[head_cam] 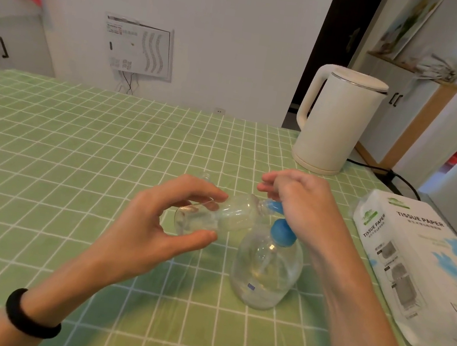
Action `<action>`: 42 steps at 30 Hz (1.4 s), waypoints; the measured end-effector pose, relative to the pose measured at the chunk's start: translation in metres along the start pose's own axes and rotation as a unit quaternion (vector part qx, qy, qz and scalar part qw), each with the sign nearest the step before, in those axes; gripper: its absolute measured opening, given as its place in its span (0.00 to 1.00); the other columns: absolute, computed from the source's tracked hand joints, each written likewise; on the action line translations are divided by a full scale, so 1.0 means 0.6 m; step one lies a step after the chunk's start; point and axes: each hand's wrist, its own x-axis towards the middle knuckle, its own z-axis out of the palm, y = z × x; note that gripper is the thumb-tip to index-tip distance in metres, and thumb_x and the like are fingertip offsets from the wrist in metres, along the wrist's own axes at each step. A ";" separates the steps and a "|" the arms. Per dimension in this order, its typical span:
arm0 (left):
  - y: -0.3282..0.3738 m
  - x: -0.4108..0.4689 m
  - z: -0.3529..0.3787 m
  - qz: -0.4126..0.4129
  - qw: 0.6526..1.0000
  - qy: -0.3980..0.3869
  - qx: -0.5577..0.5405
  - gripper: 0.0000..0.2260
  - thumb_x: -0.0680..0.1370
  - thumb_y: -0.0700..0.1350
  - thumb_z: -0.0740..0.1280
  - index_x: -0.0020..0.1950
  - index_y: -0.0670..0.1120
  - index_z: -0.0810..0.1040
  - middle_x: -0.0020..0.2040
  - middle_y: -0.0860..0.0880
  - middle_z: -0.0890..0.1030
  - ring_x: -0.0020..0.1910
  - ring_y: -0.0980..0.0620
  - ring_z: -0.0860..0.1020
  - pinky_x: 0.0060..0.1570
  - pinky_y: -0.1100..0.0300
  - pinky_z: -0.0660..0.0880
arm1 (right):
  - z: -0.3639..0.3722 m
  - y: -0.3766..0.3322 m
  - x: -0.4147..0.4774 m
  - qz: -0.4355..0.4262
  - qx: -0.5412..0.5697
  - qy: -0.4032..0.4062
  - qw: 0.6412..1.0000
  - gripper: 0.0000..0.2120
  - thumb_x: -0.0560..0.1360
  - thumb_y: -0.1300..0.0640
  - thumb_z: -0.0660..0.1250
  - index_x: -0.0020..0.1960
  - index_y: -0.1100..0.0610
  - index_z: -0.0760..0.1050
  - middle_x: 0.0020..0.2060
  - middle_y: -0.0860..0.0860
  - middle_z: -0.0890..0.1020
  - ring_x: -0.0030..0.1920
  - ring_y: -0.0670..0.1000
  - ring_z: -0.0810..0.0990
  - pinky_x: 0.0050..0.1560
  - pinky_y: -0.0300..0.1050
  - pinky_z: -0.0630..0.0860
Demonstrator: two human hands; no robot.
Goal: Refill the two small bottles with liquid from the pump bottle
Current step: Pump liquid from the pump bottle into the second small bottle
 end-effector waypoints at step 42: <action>-0.003 0.000 0.002 0.000 1.000 -0.002 0.001 0.19 0.75 0.50 0.76 0.65 0.51 0.82 0.60 0.55 0.84 0.61 0.50 0.84 0.61 0.51 0.80 | 0.007 0.006 0.000 0.026 0.015 -0.026 0.999 0.16 0.79 0.62 0.59 0.47 0.50 0.85 0.44 0.44 0.88 0.50 0.41 0.84 0.48 0.38 0.75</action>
